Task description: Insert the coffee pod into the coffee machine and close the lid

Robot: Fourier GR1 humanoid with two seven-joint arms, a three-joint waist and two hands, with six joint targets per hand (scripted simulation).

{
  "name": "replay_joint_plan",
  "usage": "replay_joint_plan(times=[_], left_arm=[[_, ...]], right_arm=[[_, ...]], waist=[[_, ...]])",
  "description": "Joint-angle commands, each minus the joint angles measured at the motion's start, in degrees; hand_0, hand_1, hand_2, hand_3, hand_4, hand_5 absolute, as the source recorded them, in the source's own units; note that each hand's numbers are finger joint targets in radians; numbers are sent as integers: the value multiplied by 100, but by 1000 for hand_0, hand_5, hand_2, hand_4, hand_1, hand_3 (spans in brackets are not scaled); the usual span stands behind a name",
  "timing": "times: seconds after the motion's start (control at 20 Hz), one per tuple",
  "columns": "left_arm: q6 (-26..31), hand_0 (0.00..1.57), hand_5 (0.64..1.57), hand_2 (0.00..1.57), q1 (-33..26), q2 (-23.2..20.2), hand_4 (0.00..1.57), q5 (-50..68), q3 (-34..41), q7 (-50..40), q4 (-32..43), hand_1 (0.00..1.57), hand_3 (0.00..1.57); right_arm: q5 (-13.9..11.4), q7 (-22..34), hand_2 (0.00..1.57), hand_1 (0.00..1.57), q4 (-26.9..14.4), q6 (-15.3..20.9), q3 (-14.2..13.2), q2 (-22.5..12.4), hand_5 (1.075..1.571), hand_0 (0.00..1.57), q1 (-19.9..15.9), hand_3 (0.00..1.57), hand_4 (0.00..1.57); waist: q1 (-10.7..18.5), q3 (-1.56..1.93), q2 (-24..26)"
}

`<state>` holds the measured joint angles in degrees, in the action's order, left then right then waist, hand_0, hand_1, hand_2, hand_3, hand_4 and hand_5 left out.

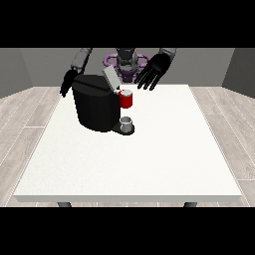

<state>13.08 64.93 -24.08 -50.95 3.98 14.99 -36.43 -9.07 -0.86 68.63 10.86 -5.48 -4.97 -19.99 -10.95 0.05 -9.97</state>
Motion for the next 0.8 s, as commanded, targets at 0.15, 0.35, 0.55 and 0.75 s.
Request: replay_joint_plan(times=[0.15, 0.35, 0.55, 0.75], left_arm=[[-36, 0, 1571, 0, -903, 1198, 198, 1502, 1082, 201, -108, 0, 0], [143, 0, 1571, 0, -1639, 1589, 408, 2559, 1971, 459, 102, 0, 0], [159, 0, 1571, 0, -2471, 2125, 394, 2658, 1883, 570, 149, 0, 0], [333, 0, 1571, 0, -2978, 2248, 372, 2741, 1864, 292, 254, 0, 0]], right_arm=[[88, -139, 0, 0, -274, -30, -114, 19, 1571, 0, 829, 0, 0], [134, -223, 0, 0, -105, -6, -108, 95, 1571, 0, 1103, 0, 0], [312, -234, 0, 0, 80, -63, -210, 86, 1571, 0, 1011, 0, 0], [421, 194, 0, 0, 454, -635, 188, 126, 1571, 0, 1054, 0, 0]], waist=[[641, -21, 1084], [961, -33, 1505], [1412, -11, 2207], [1460, -10, 2913]])
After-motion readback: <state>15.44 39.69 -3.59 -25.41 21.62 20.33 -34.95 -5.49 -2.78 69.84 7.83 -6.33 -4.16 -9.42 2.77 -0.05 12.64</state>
